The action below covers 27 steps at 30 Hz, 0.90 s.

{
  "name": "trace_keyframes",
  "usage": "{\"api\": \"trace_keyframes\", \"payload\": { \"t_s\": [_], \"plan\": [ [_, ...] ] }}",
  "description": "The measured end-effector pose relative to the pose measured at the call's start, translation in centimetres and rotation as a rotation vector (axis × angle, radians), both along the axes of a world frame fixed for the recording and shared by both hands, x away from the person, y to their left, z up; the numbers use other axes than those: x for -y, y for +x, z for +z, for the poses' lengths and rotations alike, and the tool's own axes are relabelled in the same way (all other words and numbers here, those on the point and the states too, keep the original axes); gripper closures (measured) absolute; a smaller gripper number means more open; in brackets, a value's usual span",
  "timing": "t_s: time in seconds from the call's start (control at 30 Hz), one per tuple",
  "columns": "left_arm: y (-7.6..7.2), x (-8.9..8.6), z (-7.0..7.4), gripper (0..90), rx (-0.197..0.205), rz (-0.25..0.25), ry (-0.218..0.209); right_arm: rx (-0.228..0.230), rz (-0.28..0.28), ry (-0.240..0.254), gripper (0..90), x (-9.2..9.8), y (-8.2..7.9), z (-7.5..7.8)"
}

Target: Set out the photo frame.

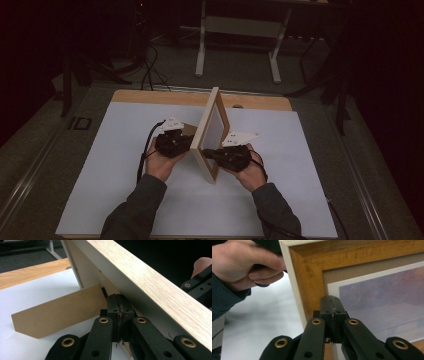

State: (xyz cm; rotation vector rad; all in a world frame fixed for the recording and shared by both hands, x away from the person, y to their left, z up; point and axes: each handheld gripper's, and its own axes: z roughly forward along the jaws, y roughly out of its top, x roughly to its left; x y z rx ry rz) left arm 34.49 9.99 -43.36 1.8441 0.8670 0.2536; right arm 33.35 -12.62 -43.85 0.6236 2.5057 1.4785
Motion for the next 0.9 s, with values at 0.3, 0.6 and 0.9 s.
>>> {"api": "trace_keyframes", "payload": {
  "t_s": [0.3, 0.6, 0.9],
  "plan": [
    [0.4, -0.4, -0.2, 90.0, -0.01, -0.01, -0.016, 0.021, -0.016, -0.024, 90.0, -0.6, 0.1, 0.0],
    [0.3, -1.5, 0.4, 81.2, -0.026, 0.06, -0.035, 0.034, -0.027, -0.048, 89.2, -0.2, 0.1, -0.3],
    [-0.1, -2.6, 1.5, 68.0, -0.031, 0.113, -0.074, 0.019, -0.065, -0.049, 84.9, 1.1, 0.3, -0.5]
  ]
}}
